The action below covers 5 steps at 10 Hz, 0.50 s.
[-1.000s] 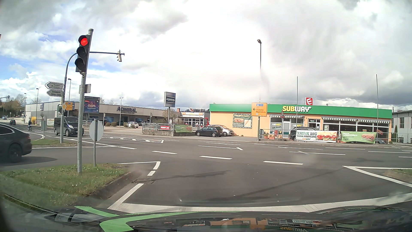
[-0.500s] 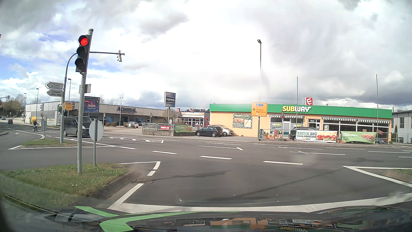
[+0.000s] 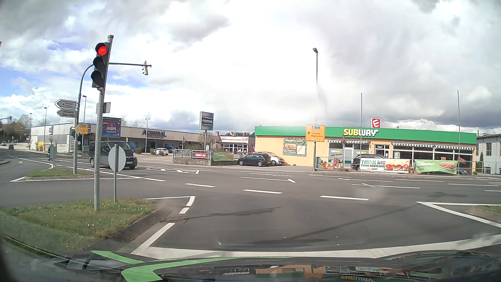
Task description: Follow the waypoints while adhering to traffic rules and regulations
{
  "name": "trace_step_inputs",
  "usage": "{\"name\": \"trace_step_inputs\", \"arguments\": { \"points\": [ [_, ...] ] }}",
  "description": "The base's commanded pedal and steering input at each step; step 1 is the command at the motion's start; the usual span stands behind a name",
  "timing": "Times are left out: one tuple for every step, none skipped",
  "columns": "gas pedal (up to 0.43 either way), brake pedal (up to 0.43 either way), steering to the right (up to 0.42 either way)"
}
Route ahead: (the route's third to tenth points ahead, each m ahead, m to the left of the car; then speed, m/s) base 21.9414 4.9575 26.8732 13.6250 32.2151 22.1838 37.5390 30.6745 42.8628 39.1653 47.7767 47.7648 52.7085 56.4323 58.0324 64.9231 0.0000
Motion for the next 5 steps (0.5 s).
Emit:
{"name": "trace_step_inputs", "arguments": {
  "points": [
    [0.000, 0.311, 0.012],
    [0.000, 0.311, 0.012],
    [0.000, 0.311, 0.012],
    [0.000, 0.311, 0.012],
    [0.000, 0.311, 0.012]
  ]
}}
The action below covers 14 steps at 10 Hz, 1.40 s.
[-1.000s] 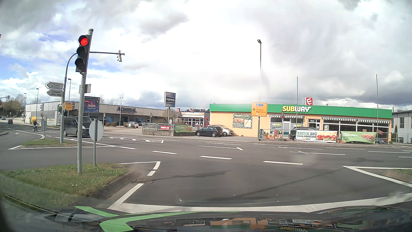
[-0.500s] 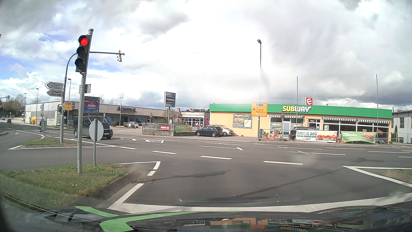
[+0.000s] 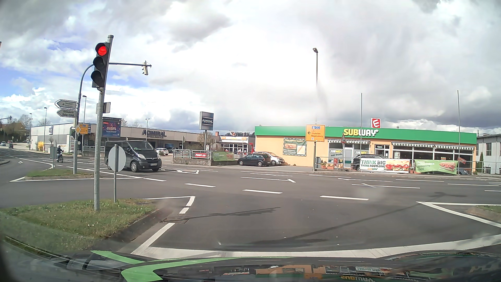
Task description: Follow the waypoints while adhering to traffic rules and regulations
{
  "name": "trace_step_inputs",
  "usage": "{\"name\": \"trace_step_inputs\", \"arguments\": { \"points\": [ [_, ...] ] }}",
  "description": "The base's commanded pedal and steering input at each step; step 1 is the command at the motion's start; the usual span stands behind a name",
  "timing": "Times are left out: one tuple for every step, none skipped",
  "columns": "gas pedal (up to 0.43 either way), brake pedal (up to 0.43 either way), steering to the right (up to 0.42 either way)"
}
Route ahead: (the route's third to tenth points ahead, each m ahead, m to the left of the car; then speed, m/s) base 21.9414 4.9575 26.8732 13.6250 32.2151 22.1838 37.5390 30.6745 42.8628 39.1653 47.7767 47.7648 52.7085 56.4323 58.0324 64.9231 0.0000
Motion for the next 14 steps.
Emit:
{"name": "trace_step_inputs", "arguments": {
  "points": [
    [0.000, 0.311, 0.012],
    [0.000, 0.311, 0.012],
    [0.000, 0.311, 0.012],
    [0.000, 0.311, 0.012],
    [0.000, 0.311, 0.012],
    [0.000, 0.311, 0.012],
    [0.000, 0.311, 0.012],
    [0.000, 0.311, 0.012],
    [0.000, 0.311, 0.012],
    [0.000, 0.311, 0.012],
    [0.000, 0.311, 0.012],
    [0.000, 0.311, 0.012],
    [0.000, 0.311, 0.012],
    [0.000, 0.311, 0.012]
  ]
}}
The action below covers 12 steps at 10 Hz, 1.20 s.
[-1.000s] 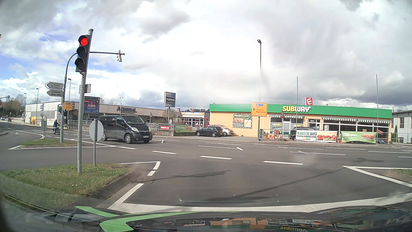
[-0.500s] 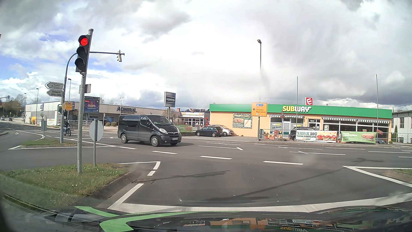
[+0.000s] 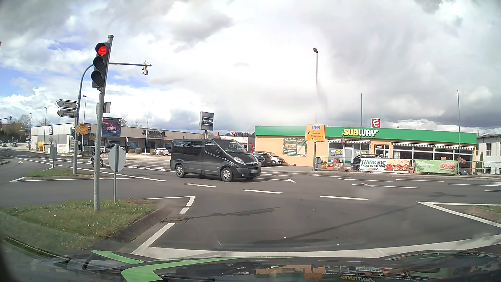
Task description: Follow the waypoints while adhering to traffic rules and regulations
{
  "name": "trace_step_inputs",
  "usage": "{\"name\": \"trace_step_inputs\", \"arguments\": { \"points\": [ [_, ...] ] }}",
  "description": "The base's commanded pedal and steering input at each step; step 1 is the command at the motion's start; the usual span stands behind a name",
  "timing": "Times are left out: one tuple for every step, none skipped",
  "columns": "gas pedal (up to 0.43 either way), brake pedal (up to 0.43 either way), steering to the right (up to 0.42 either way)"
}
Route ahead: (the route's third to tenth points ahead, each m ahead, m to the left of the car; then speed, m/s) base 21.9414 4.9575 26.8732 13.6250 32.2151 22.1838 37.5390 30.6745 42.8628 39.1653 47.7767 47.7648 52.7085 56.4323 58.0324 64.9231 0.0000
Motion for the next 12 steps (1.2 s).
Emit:
{"name": "trace_step_inputs", "arguments": {
  "points": [
    [0.000, 0.311, 0.012],
    [0.000, 0.311, 0.012],
    [0.000, 0.311, 0.012],
    [0.000, 0.311, 0.012],
    [0.000, 0.311, 0.012],
    [0.000, 0.311, 0.012],
    [0.000, 0.311, 0.012],
    [0.000, 0.311, 0.012],
    [0.000, 0.311, 0.012],
    [0.000, 0.311, 0.012],
    [0.000, 0.311, 0.012],
    [0.000, 0.311, 0.012]
  ]
}}
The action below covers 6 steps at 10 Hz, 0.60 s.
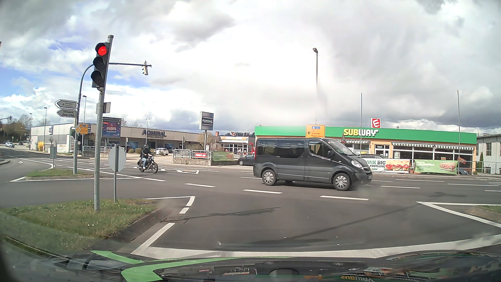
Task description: Follow the waypoints while adhering to traffic rules and regulations
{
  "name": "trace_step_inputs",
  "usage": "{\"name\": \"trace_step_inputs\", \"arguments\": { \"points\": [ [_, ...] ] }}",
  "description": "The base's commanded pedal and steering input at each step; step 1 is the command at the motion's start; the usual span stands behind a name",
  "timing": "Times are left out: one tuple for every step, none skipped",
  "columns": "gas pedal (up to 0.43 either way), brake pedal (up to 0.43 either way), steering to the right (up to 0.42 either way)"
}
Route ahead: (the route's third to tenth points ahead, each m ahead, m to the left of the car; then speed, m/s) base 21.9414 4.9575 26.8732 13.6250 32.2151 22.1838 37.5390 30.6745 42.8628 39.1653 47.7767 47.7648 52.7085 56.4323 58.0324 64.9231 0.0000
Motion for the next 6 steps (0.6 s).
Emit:
{"name": "trace_step_inputs", "arguments": {
  "points": [
    [0.000, 0.311, 0.012],
    [0.000, 0.311, 0.012],
    [0.000, 0.311, 0.012],
    [0.000, 0.311, 0.012],
    [0.000, 0.311, 0.012],
    [0.000, 0.311, 0.012]
  ]
}}
